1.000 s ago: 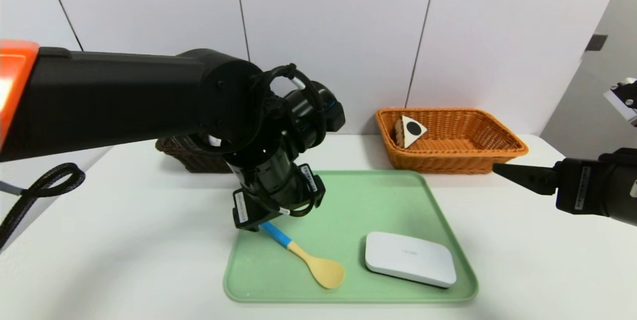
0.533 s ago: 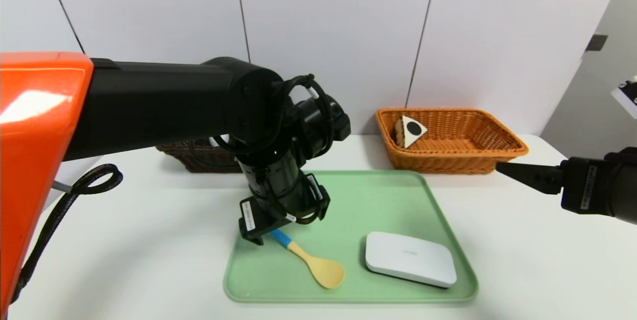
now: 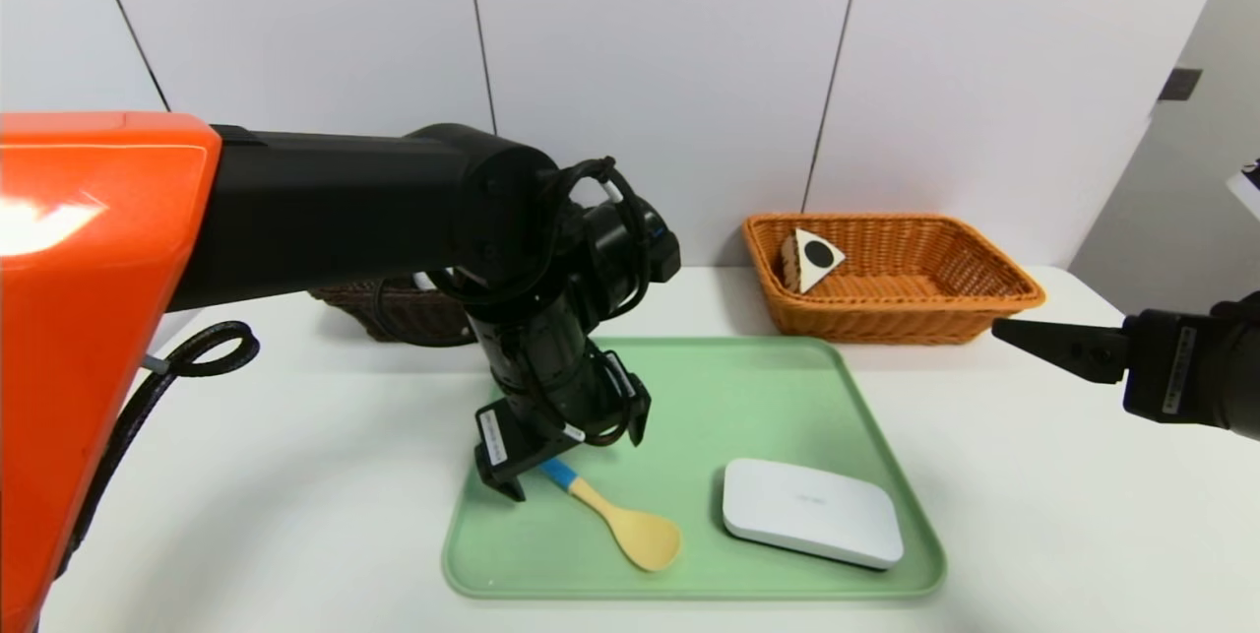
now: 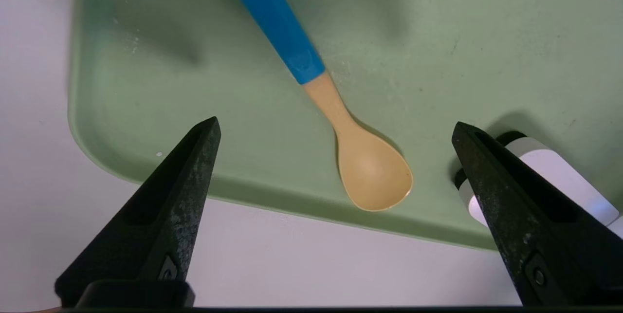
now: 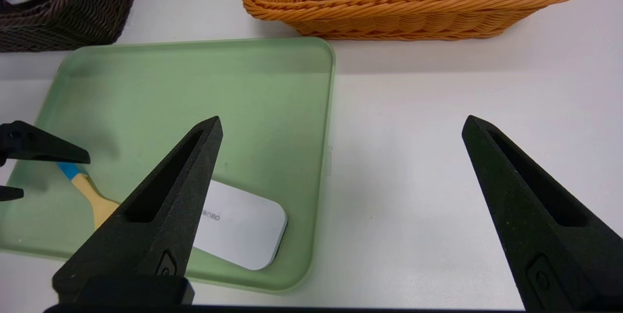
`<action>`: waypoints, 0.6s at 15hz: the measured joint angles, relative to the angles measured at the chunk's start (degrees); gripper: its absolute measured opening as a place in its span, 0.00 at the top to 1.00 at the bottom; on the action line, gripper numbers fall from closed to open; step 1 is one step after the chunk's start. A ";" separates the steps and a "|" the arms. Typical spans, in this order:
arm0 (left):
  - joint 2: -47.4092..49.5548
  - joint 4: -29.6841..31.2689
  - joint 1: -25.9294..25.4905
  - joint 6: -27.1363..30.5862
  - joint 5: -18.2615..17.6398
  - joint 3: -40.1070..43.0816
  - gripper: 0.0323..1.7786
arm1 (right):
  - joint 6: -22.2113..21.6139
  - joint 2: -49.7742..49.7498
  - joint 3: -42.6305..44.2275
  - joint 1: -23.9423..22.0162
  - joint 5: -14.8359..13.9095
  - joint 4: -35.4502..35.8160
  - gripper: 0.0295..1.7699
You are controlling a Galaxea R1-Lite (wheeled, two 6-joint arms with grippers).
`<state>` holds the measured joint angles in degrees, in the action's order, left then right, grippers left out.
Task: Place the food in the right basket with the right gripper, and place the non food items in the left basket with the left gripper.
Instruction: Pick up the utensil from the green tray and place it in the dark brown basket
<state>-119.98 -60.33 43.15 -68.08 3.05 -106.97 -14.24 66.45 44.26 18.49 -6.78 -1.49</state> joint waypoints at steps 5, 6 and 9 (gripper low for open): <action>-1.19 0.05 -1.57 0.43 -0.29 0.33 0.05 | 0.00 -0.05 -0.04 -0.06 0.00 0.11 0.04; -1.35 0.02 -1.60 0.54 -1.05 0.13 0.05 | 0.00 -0.02 -0.06 -0.06 0.00 0.09 0.04; -1.57 0.02 -1.76 0.50 -2.97 0.00 0.05 | -0.01 0.15 -0.06 -0.06 -0.02 0.12 0.04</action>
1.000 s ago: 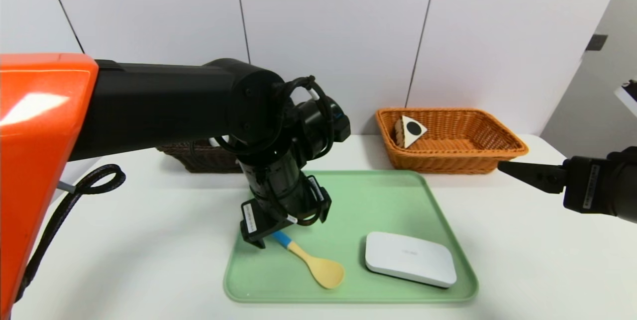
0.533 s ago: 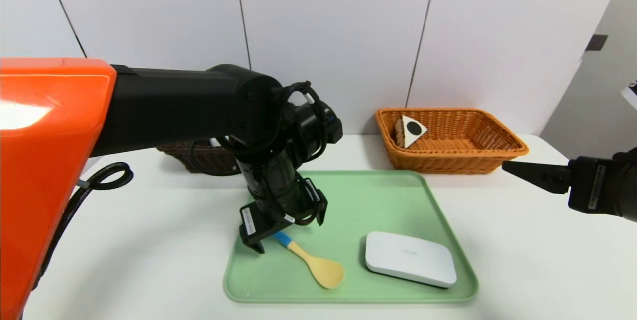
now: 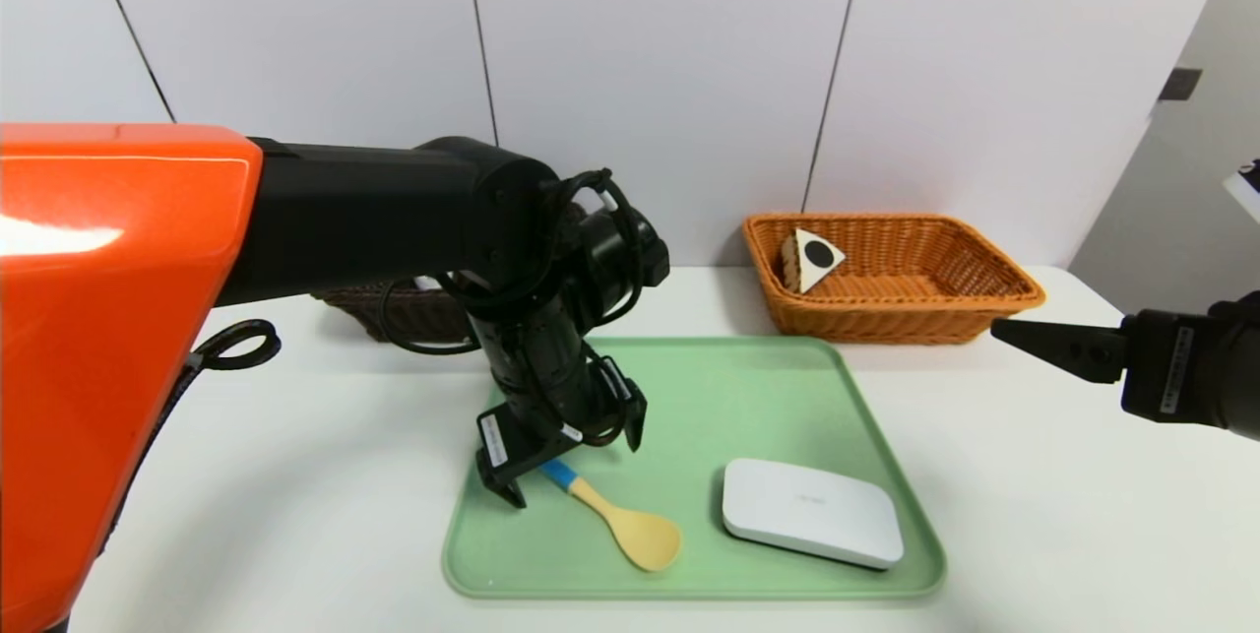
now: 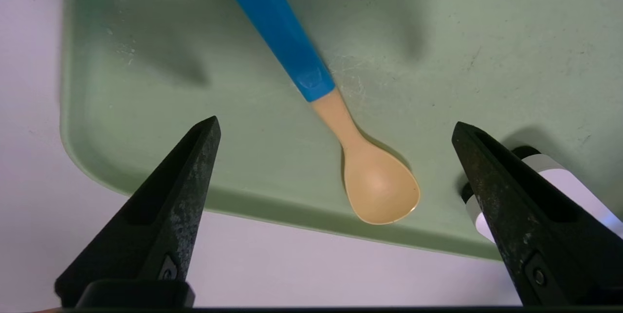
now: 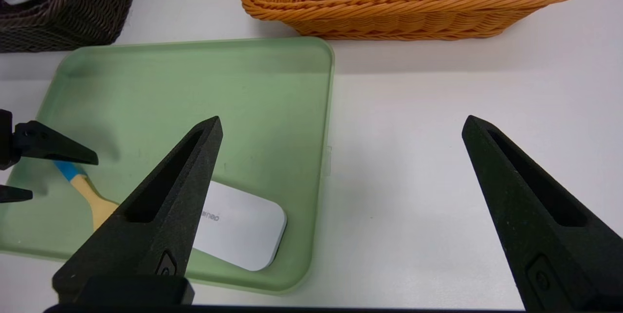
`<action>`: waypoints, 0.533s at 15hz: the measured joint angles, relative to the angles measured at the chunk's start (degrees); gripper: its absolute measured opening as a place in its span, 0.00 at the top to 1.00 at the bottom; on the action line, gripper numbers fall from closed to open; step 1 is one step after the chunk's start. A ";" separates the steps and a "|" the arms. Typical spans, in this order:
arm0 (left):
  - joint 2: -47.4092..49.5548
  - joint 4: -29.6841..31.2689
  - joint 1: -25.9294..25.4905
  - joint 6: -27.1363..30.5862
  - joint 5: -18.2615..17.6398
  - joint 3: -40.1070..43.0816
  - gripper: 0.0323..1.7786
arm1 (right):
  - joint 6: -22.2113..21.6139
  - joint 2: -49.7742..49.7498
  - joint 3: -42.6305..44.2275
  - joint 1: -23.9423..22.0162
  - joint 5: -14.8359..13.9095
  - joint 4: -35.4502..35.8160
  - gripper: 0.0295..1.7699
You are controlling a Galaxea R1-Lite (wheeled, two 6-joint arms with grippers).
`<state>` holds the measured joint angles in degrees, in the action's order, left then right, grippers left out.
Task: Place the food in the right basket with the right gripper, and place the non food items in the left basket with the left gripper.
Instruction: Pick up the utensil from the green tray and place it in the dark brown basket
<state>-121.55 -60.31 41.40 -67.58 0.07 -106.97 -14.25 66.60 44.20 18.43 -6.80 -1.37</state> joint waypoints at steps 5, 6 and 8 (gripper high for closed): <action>-0.41 -0.06 -0.33 0.02 -2.08 0.00 0.05 | 0.01 0.00 -0.29 0.02 0.00 -0.01 0.04; -0.55 -0.06 -0.37 0.00 -2.19 0.05 0.05 | 0.01 -0.01 -0.33 0.02 -0.02 -0.04 0.04; -0.94 -0.06 -0.48 -0.05 -2.55 0.16 0.05 | 0.01 -0.04 -0.35 0.02 0.00 0.10 0.04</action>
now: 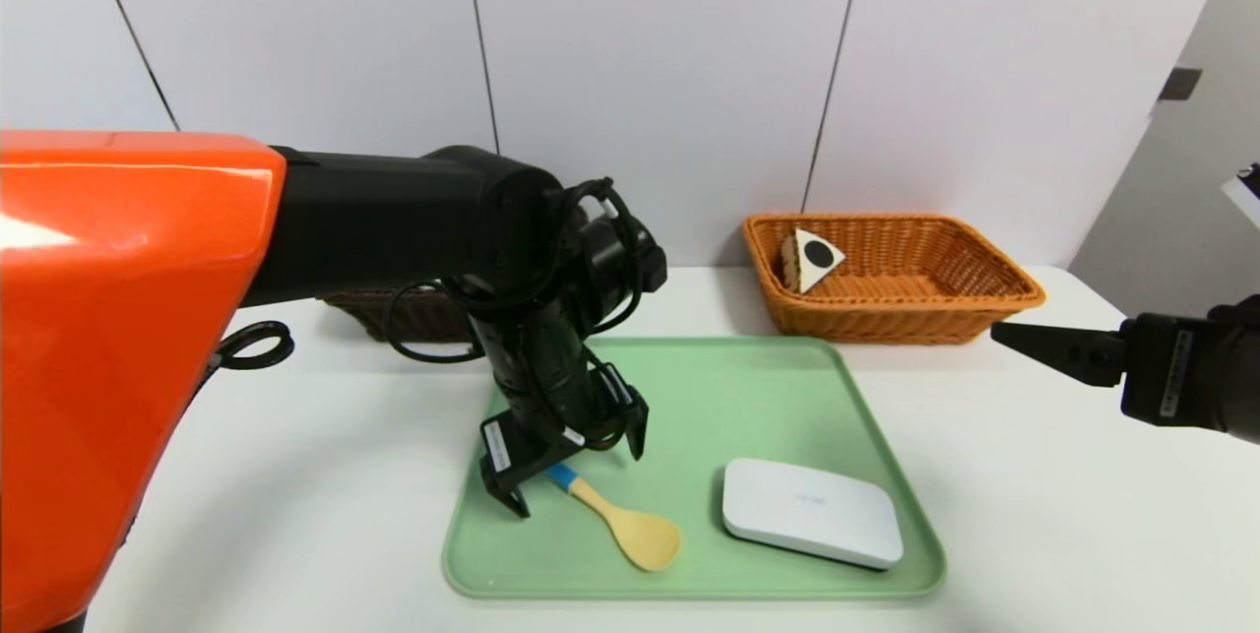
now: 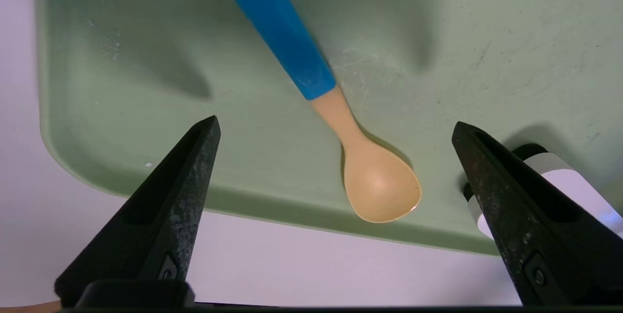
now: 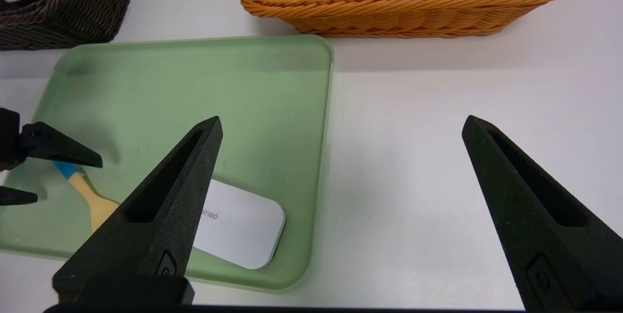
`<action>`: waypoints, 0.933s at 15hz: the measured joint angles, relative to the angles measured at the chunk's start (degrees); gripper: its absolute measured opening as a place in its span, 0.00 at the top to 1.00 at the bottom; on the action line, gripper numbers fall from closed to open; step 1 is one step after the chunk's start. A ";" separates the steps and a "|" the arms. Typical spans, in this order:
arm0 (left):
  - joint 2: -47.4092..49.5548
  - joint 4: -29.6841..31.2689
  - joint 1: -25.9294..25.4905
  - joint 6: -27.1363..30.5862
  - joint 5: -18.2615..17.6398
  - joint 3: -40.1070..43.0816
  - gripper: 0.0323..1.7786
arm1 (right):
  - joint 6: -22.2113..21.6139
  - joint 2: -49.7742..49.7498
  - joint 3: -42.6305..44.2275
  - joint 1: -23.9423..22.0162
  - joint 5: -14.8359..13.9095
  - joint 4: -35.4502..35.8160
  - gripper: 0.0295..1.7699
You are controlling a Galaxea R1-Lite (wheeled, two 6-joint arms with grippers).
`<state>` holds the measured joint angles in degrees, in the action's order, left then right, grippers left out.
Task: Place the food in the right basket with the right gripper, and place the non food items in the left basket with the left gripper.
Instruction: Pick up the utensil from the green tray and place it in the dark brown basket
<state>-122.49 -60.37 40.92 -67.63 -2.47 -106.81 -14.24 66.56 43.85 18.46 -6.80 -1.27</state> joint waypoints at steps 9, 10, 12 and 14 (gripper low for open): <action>-1.35 -1.67 -2.36 -0.67 -3.01 0.17 0.05 | -0.01 -0.09 0.00 -0.05 0.00 -0.02 0.04; -1.62 -2.33 -2.40 -0.69 -3.04 0.00 0.05 | -0.01 -0.09 -0.02 -0.02 -0.02 -0.10 0.04; -2.06 -2.50 -2.40 -0.66 -3.01 -0.18 0.05 | 0.00 -0.09 -0.06 -0.02 -0.02 -0.11 0.04; -2.47 -2.54 -2.45 -0.56 -2.90 -0.35 0.05 | 0.00 -0.09 -0.06 -0.02 0.00 -0.11 0.04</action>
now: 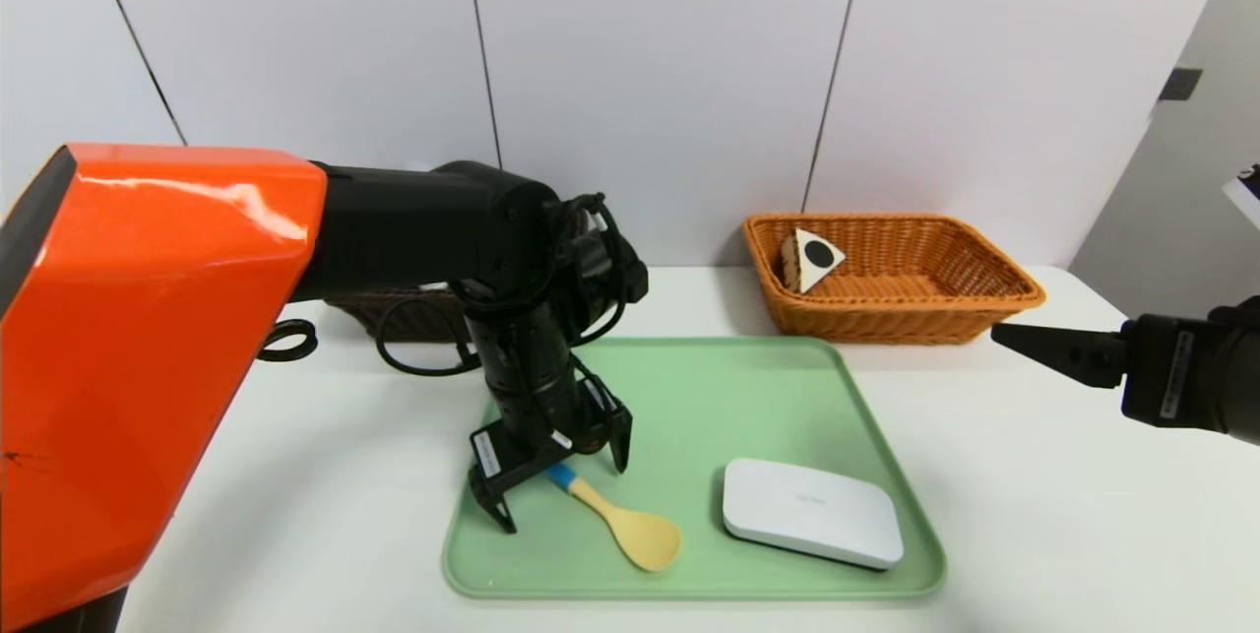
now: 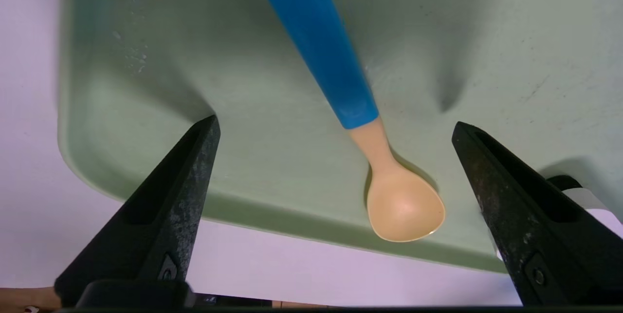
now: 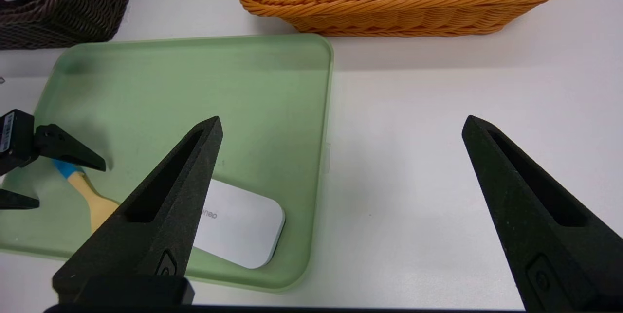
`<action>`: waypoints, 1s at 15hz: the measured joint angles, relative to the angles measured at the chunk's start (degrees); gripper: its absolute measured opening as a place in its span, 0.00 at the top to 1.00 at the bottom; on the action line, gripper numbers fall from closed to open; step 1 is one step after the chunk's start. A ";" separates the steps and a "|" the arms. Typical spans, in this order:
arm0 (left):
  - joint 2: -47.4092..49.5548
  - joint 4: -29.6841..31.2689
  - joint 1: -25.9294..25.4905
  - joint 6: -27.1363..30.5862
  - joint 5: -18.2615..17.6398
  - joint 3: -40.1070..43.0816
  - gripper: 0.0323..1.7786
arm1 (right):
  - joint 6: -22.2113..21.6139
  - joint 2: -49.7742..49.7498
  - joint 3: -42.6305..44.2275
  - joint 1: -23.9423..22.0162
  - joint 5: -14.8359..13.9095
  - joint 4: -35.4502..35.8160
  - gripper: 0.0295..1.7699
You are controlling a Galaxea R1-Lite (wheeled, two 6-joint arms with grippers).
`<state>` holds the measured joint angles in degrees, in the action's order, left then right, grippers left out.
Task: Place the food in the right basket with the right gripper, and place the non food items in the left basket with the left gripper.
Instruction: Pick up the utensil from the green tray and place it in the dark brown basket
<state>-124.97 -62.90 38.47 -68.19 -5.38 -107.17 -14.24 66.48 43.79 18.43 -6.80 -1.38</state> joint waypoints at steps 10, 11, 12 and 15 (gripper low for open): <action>-1.52 -1.60 0.00 1.38 0.21 -1.16 0.05 | 0.00 0.34 0.06 -0.02 0.05 0.06 0.04; -1.58 -1.71 0.00 1.72 0.21 -1.16 0.05 | 0.00 0.34 0.06 -0.05 0.06 0.06 0.04; -1.63 -1.76 0.00 1.77 0.23 -1.27 0.05 | 0.00 0.34 0.06 -0.05 0.06 0.06 0.04; -1.91 -1.90 0.00 1.72 0.37 -1.62 0.05 | -0.04 0.34 0.06 -0.05 0.06 0.06 0.04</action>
<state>-126.88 -64.81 38.47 -66.48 -5.01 -108.79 -14.28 66.82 43.85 18.38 -6.74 -1.32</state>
